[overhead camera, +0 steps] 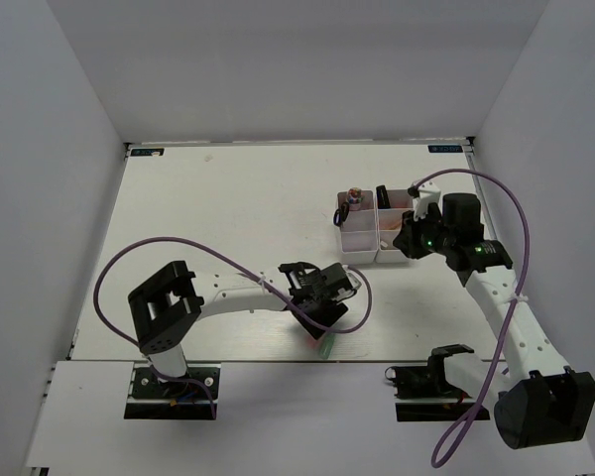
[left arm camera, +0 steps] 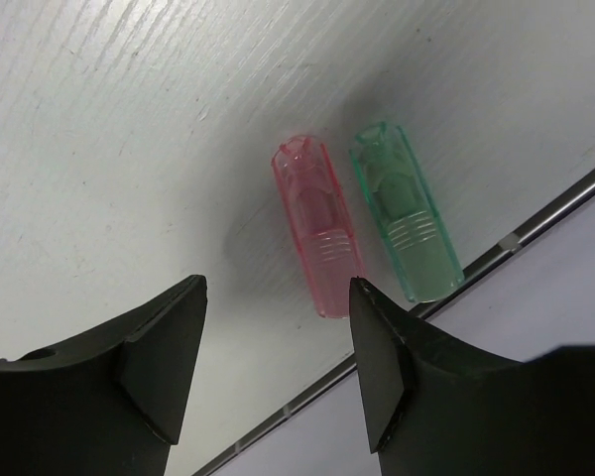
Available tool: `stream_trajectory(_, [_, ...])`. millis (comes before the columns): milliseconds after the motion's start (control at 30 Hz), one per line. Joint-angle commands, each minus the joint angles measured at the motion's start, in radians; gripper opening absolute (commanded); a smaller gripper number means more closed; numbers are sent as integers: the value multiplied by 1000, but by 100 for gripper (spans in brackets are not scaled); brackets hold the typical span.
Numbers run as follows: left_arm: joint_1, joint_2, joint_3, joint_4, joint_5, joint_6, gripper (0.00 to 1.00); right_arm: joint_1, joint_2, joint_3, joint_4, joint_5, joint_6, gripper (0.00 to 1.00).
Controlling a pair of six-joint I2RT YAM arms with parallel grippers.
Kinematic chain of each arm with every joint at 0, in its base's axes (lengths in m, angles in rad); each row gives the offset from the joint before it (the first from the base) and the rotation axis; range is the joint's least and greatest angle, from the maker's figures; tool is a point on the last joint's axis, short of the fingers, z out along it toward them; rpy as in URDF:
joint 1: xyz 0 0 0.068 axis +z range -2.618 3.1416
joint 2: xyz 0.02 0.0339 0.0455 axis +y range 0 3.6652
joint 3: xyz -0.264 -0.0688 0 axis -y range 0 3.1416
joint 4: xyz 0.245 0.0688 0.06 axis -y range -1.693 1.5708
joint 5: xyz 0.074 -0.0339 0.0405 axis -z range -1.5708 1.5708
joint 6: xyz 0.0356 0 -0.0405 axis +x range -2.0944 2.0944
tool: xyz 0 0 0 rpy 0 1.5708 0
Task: Sort the stationery into containers
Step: Pick up the stationery from the center of the board.
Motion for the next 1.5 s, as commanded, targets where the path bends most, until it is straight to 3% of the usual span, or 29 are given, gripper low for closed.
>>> stream_trajectory(0, [-13,-15,13,41,30,-33,70,-10,-11,9,35,-7,11,22])
stream_trajectory(633, [-31,54,7,50,1,-97,66,-28,-14,2,39,-16,11,24])
stream_trajectory(867, [-55,91,10,29,-61,-129,53,-31,-22,2,36,-16,11,26])
stream_trajectory(1133, [-63,120,22,3,-82,-152,29,-38,-30,2,36,-16,11,26])
stream_trajectory(1167, [-65,110,27,-8,-88,-151,27,-35,-28,3,36,-14,10,29])
stream_trajectory(1200, [-62,105,31,-14,-94,-145,26,-38,-31,3,35,7,10,74])
stream_trajectory(1233, [-60,99,51,-14,-98,-139,23,-36,-33,0,41,16,5,90])
stream_trajectory(1267, [-56,87,63,-28,-103,-129,21,-38,-34,2,39,36,-1,90])
stream_trajectory(1300, [-40,73,74,-54,-103,-114,19,-35,-37,6,38,47,-11,81])
stream_trajectory(1333, [-27,64,120,-51,-97,-106,17,-36,-39,6,41,80,-13,63])
stream_trajectory(1367, [-19,62,135,-51,-85,-97,17,-35,-40,5,45,94,-15,36])
stream_trajectory(1400, [3,60,175,-66,-71,-71,17,-35,-47,-9,59,110,-5,3])
stream_trajectory(1467, [30,68,240,-95,-49,-53,17,-35,-51,-15,70,150,-4,1])
